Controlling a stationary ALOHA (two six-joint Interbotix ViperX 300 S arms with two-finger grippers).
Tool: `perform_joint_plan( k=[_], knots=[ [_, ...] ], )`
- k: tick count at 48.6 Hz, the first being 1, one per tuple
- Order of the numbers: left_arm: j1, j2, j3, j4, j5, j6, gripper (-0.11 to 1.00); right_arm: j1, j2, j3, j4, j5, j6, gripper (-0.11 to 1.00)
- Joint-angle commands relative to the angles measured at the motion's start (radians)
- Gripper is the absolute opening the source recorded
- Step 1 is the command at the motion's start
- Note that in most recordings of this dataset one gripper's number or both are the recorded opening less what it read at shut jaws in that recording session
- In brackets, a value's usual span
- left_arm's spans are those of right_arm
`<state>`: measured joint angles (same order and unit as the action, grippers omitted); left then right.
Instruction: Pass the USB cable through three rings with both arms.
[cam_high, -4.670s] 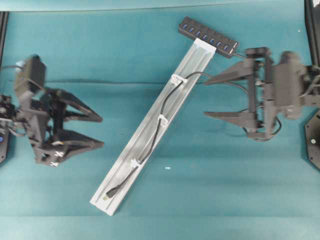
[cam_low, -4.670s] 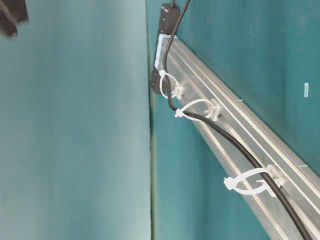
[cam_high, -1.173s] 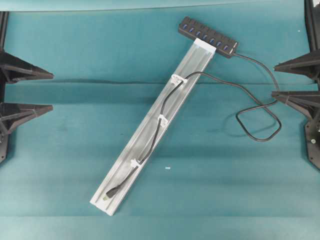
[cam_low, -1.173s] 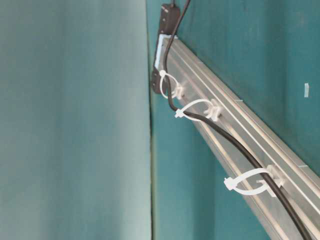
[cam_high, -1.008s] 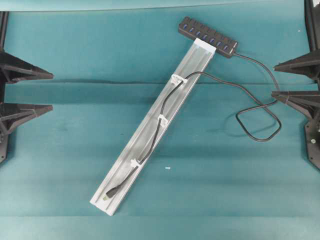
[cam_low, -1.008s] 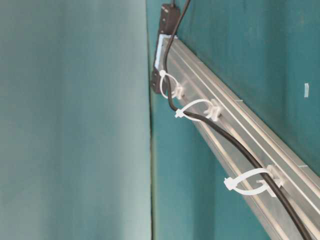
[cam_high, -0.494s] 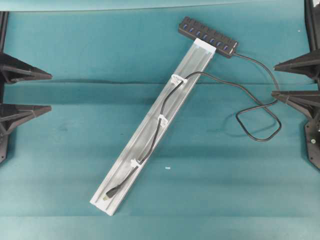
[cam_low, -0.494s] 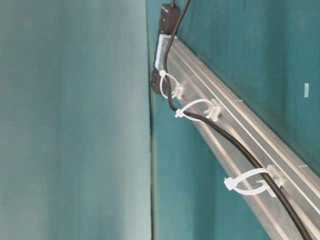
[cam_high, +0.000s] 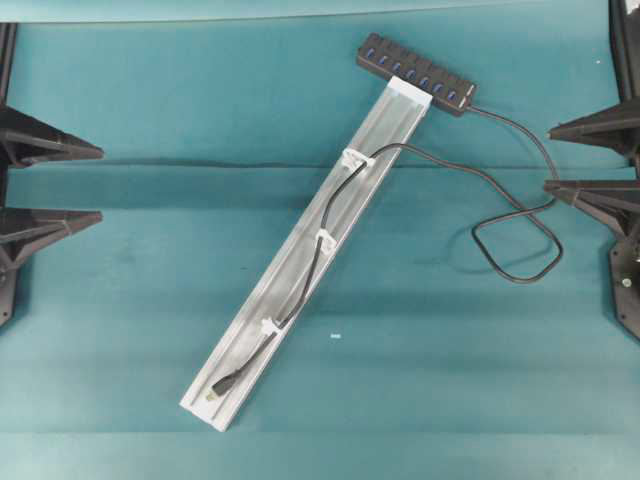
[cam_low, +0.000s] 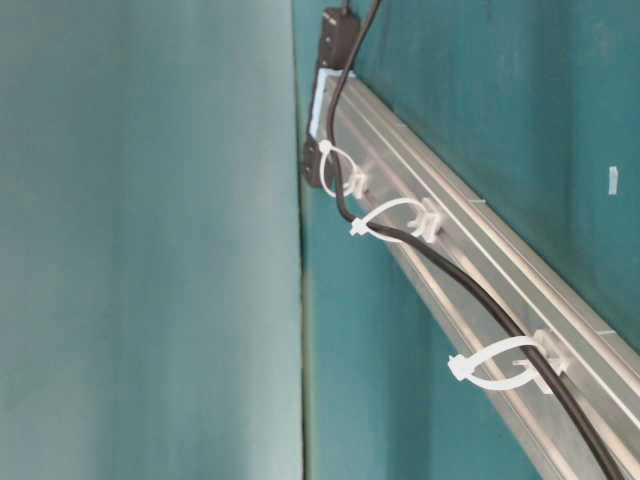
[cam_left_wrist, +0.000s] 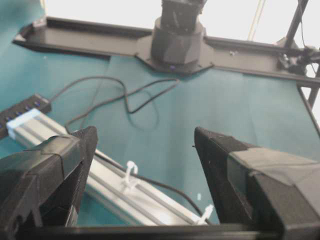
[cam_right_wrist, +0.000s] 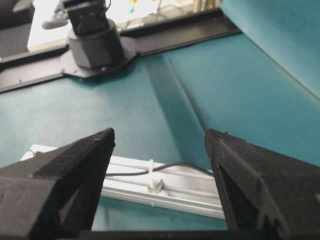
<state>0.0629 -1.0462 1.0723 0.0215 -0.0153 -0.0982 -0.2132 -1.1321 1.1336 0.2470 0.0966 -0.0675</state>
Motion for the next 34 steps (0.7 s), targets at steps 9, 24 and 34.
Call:
perform_joint_plan(
  k=[9, 24, 34],
  knots=[
    [0.0, 0.003, -0.012, 0.005, -0.005, -0.008, 0.87, -0.005, 0.006, -0.005, 0.002, -0.011, 0.009, 0.82],
    [0.0, 0.005, -0.012, 0.005, -0.005, -0.009, 0.87, -0.003, 0.006, -0.003, 0.002, -0.011, 0.009, 0.82],
    [0.0, 0.005, -0.012, 0.005, -0.005, -0.009, 0.87, -0.005, 0.006, -0.003, 0.002, -0.011, 0.009, 0.82]
  ],
)
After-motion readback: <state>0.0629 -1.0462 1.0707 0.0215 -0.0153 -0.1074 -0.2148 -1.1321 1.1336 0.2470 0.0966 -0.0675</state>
